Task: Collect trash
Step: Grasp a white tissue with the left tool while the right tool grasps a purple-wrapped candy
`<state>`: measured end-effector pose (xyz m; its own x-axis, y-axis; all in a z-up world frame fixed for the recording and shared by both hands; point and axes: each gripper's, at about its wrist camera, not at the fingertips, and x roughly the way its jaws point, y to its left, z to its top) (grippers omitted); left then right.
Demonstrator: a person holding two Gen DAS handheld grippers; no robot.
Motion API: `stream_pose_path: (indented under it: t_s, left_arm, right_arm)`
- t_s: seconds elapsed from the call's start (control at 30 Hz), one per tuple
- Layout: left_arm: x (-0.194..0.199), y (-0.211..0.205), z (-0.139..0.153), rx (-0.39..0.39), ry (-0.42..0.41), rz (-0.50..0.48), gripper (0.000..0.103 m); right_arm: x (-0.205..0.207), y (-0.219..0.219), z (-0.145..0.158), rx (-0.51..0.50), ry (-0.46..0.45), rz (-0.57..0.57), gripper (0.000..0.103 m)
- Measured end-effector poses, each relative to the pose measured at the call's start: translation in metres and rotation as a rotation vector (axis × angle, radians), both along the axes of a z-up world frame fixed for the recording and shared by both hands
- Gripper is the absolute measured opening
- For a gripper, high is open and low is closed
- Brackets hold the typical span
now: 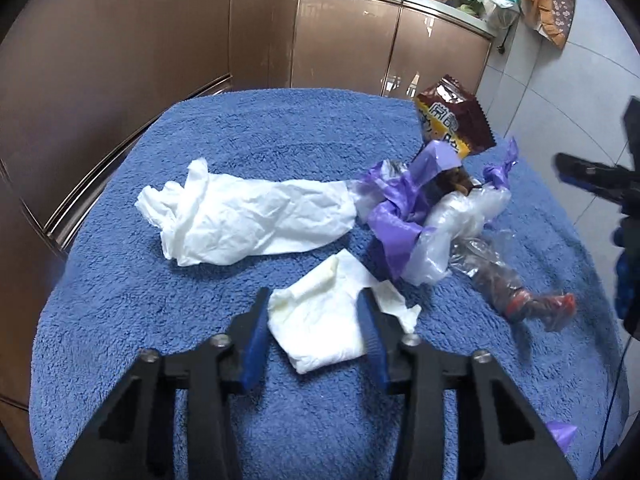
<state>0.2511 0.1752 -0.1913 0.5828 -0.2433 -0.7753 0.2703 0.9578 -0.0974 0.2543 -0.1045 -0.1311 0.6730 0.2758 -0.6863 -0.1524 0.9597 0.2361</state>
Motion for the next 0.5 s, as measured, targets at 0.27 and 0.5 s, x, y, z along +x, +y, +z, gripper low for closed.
stream_pose_path:
  t_s: [0.27,0.5]
  left_arm:
    - [0.001,0.014,0.000,-0.040,-0.005,0.032,0.011]
    - [-0.001,0.005,0.001,0.015,-0.027,0.039,0.011]
  right_arm:
    - [0.043,0.007,-0.040,0.092,0.103,0.033,0.064]
    - [0.059,-0.001,-0.055,0.197,0.146,0.041,0.053]
